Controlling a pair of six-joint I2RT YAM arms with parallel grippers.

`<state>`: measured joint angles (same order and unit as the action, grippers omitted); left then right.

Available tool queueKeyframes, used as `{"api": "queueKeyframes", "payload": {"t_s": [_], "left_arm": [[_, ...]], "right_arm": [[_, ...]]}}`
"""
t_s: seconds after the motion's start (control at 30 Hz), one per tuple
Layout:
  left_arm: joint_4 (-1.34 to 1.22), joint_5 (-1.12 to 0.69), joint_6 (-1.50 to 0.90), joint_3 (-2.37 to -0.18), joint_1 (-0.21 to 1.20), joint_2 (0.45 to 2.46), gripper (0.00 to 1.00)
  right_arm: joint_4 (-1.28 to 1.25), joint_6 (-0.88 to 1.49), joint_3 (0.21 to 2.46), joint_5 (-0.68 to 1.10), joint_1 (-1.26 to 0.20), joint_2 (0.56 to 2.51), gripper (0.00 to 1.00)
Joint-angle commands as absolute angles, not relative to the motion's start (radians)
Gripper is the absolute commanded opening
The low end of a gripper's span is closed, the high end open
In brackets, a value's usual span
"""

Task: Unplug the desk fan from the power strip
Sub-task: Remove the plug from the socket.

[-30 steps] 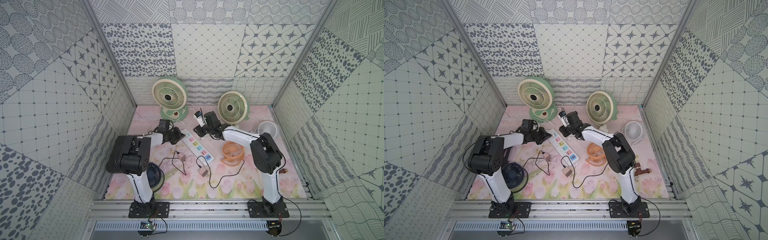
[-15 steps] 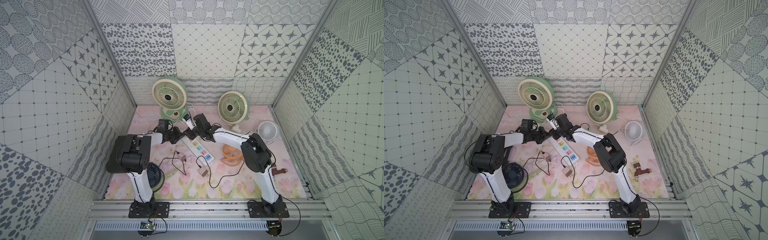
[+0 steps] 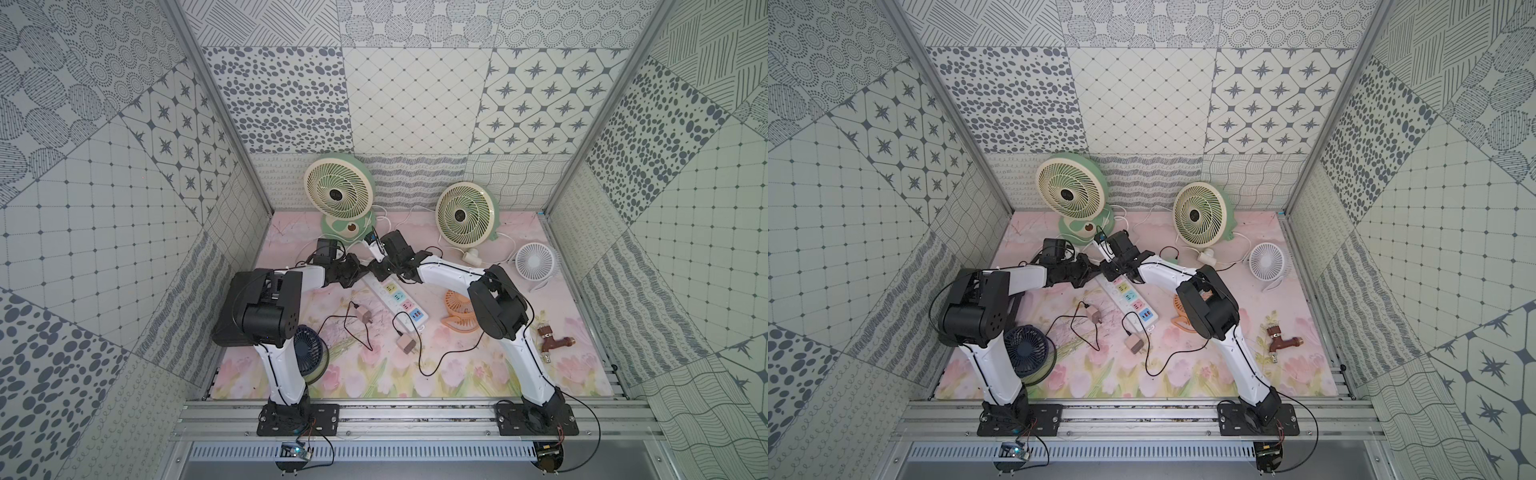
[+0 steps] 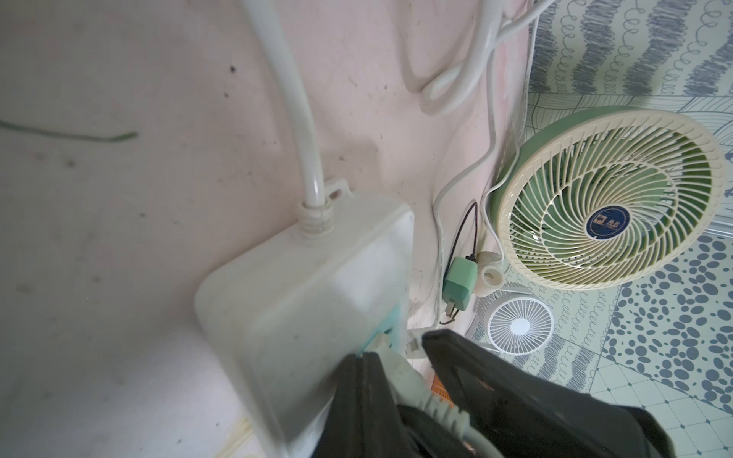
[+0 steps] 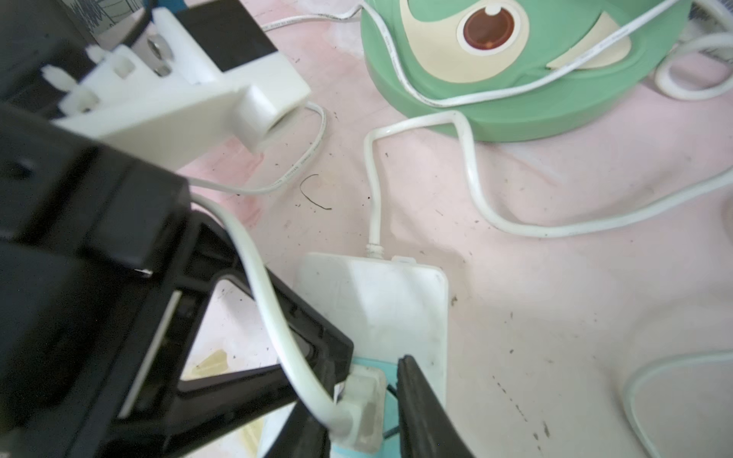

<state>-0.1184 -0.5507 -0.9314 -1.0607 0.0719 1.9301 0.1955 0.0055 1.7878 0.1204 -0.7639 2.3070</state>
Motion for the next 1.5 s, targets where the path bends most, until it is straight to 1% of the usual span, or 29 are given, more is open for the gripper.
{"api": "queueKeyframes", "payload": {"t_s": [0.0, 0.2, 0.47, 0.67, 0.97, 1.07, 1.17, 1.23, 1.47], "left_arm": [[-0.087, -0.524, -0.913, -1.058, 0.067, 1.942, 0.00], [-0.077, -0.516, -0.910, -1.058, 0.067, 1.946, 0.00], [-0.024, -0.483, -0.885, -1.068, 0.065, 1.953, 0.00], [-0.021, -0.474, -0.890, -1.062, 0.059, 1.960, 0.00], [-0.045, -0.485, -0.905, -1.039, 0.042, 1.966, 0.00], [-0.047, -0.487, -0.906, -1.039, 0.041, 1.970, 0.00], [-0.047, -0.487, -0.905, -1.039, 0.040, 1.970, 0.00], [-0.047, -0.486, -0.906, -1.036, 0.038, 1.973, 0.00], [-0.062, -0.489, -0.905, -1.007, 0.020, 1.959, 0.00]], "right_arm": [[0.196, 0.020, 1.825, 0.113, -0.767, 2.334, 0.22], [0.195, 0.014, 1.818, 0.114, -0.772, 2.321, 0.00], [0.155, 0.038, 1.780, 0.150, -0.767, 2.276, 0.00], [0.126, -0.074, 1.739, 0.035, -0.838, 2.242, 0.00], [0.103, 0.068, 1.717, 0.112, -0.768, 2.238, 0.00], [0.102, 0.053, 1.714, 0.111, -0.781, 2.238, 0.00], [0.101, -0.016, 1.705, 0.046, -0.821, 2.232, 0.00], [0.101, -0.036, 1.703, 0.033, -0.830, 2.230, 0.00], [0.092, 0.100, 1.689, 0.129, -0.756, 2.219, 0.00]]}}
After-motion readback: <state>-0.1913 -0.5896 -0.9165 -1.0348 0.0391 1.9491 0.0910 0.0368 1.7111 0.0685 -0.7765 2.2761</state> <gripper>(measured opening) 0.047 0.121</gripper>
